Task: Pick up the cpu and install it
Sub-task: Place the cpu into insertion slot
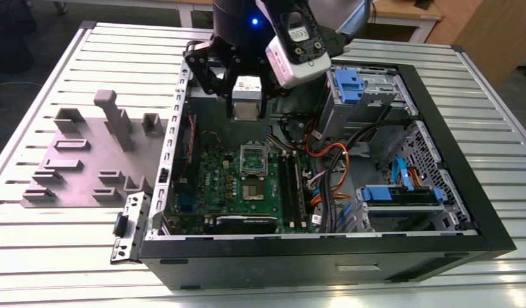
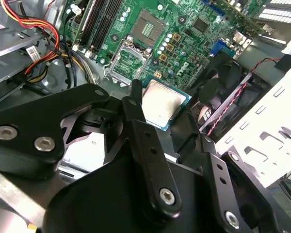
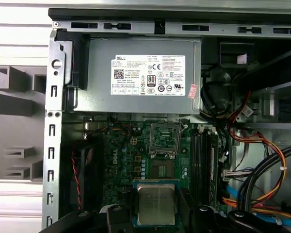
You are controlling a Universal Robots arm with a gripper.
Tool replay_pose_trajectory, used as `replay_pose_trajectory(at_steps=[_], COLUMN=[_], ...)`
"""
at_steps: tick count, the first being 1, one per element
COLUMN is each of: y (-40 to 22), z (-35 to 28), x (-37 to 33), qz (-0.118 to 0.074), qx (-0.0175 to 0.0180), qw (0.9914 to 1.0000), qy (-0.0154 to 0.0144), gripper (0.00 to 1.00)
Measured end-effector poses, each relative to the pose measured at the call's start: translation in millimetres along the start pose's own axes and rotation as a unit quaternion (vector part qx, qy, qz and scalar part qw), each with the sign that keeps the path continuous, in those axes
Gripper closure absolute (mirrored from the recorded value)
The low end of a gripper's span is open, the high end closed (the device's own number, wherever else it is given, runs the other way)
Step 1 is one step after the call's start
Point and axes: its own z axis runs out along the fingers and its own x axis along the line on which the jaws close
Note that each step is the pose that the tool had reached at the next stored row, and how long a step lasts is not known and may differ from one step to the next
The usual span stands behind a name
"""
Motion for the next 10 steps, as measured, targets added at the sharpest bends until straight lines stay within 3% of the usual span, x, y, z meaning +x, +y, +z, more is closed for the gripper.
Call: replay_pose_trajectory(at_steps=[5, 10], y=[-1.6, -2.1], z=[3.5, 11.6], x=[-0.1, -3.4], qz=[0.0, 0.001], qx=[0.0, 0.0004], qw=[1.0, 1.0], qy=[0.0, 0.0002], gripper=[0.53, 0.53])
